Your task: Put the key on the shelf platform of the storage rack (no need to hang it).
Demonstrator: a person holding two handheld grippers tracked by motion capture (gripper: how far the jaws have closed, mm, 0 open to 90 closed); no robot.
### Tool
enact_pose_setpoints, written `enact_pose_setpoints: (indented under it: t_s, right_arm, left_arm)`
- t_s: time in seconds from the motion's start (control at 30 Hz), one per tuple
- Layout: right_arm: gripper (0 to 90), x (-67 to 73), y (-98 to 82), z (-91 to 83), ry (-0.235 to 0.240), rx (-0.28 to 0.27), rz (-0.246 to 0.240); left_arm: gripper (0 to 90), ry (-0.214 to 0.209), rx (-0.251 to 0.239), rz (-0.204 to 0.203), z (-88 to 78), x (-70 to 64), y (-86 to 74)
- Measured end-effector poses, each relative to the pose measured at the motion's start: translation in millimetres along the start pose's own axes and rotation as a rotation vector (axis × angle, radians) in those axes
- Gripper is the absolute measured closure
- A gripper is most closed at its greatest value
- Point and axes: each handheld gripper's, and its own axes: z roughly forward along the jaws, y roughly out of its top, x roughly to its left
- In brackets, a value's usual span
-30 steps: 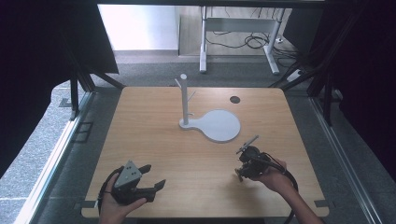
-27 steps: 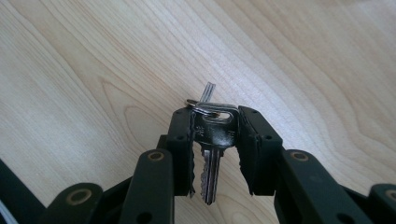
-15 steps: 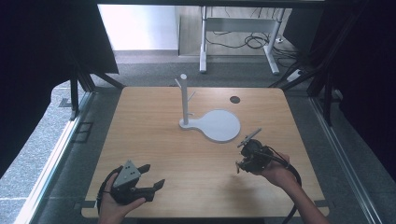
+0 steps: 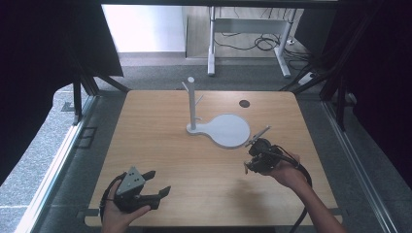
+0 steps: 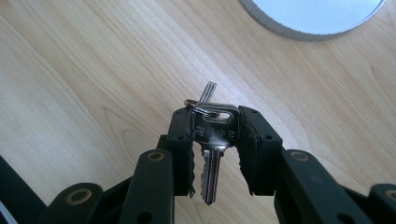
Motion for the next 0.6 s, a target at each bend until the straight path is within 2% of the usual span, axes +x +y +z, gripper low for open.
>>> enact_pose_setpoints:
  t_s: [0.27,0.6]
  right_arm:
    - [67.9,-5.8,11.1,-1.2,-0.002,-0.004,-0.004]
    - [67.9,-18.1,19.3,4.5,-0.004,0.001,0.025]
  left_arm:
    - [27.7,0.0,-0.003,-0.002,-1.3,0.5,0.1]
    - [27.6,-0.001,0.004,0.001,0.8,-0.1,-0.3]
